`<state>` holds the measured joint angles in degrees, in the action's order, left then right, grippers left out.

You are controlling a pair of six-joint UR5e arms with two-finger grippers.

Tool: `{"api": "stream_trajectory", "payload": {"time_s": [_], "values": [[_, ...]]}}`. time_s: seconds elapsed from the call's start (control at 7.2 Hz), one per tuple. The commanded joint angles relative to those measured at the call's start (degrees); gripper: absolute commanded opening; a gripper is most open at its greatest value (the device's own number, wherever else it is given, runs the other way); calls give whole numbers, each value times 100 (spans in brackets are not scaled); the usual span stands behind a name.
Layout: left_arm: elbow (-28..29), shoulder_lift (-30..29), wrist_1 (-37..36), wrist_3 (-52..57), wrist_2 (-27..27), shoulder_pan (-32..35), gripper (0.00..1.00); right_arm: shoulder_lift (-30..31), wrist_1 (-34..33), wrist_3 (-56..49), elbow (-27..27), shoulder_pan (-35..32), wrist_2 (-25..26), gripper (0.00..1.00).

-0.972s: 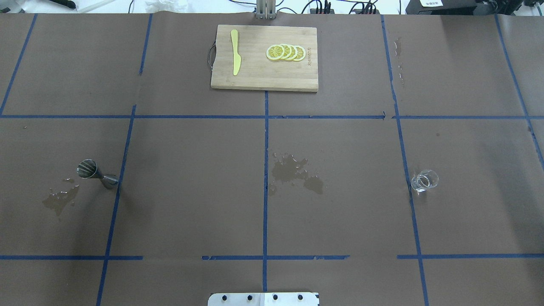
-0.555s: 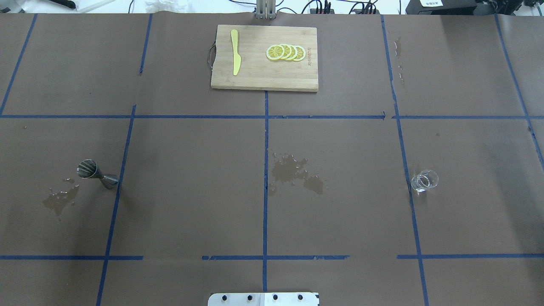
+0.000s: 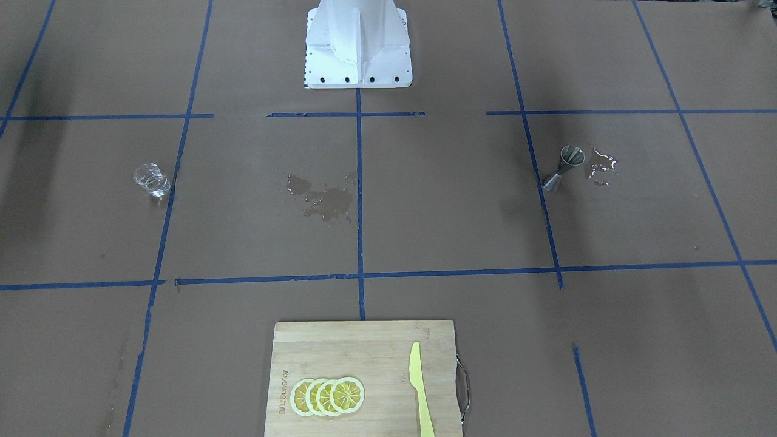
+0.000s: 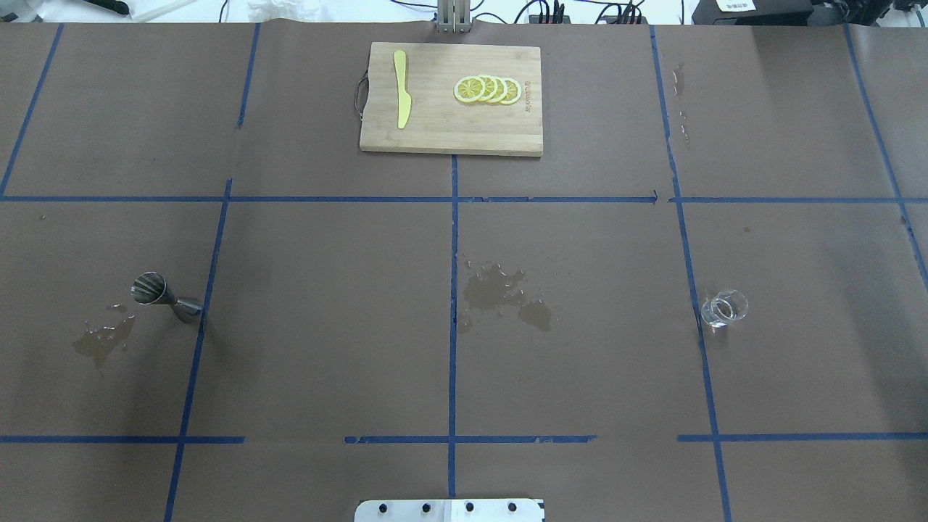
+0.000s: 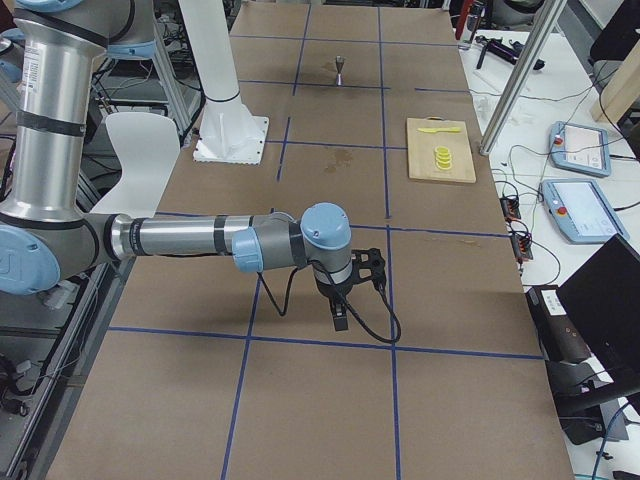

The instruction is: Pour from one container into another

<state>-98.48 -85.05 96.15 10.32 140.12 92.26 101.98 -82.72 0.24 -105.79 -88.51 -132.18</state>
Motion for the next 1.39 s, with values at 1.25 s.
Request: {"api": "stream_trajectory", "payload": {"time_s": [1.25], "values": [[110, -38, 5233, -1878, 447, -348, 100, -20, 10, 29, -82, 0, -405, 100]]}}
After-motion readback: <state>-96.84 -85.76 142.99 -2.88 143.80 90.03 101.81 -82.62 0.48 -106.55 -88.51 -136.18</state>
